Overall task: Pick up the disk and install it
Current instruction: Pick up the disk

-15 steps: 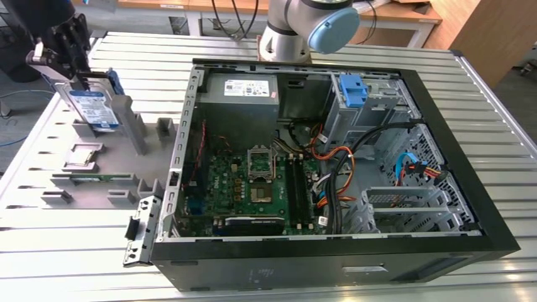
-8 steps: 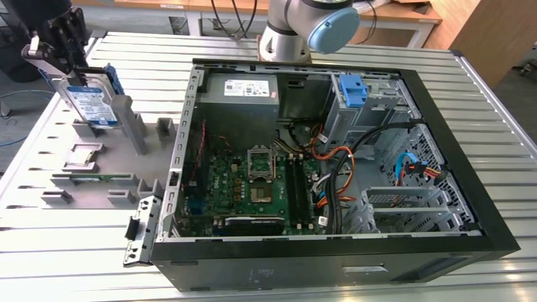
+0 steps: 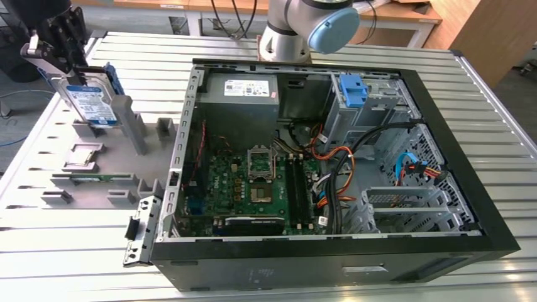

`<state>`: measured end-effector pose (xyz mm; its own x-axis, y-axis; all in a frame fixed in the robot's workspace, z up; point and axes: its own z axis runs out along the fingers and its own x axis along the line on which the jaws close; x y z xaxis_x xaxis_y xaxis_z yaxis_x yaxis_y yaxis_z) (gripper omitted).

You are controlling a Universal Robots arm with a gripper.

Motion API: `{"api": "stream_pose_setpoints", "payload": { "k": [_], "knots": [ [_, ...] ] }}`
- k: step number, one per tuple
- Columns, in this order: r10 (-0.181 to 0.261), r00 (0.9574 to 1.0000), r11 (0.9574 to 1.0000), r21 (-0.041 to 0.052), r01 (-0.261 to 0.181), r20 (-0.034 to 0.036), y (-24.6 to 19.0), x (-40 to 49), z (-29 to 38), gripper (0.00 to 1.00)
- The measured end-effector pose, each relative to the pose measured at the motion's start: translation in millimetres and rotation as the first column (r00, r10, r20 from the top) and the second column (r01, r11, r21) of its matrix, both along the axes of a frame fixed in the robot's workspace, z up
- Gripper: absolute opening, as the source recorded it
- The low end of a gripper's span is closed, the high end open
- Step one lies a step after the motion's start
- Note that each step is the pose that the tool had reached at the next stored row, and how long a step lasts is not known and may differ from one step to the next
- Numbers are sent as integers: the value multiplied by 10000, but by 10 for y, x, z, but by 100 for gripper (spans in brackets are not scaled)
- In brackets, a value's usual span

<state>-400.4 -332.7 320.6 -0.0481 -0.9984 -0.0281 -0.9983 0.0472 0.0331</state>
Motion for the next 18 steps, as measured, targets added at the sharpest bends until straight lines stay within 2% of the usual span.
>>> {"api": "stream_pose_setpoints", "payload": {
  "k": [7, 18],
  "knots": [
    [0, 10000, 10000, 1, 0, 1, 0, 0, 46, 35],
    [0, 10000, 10000, 0, 0, -1, 0, 0, 59, 35]
  ]
}}
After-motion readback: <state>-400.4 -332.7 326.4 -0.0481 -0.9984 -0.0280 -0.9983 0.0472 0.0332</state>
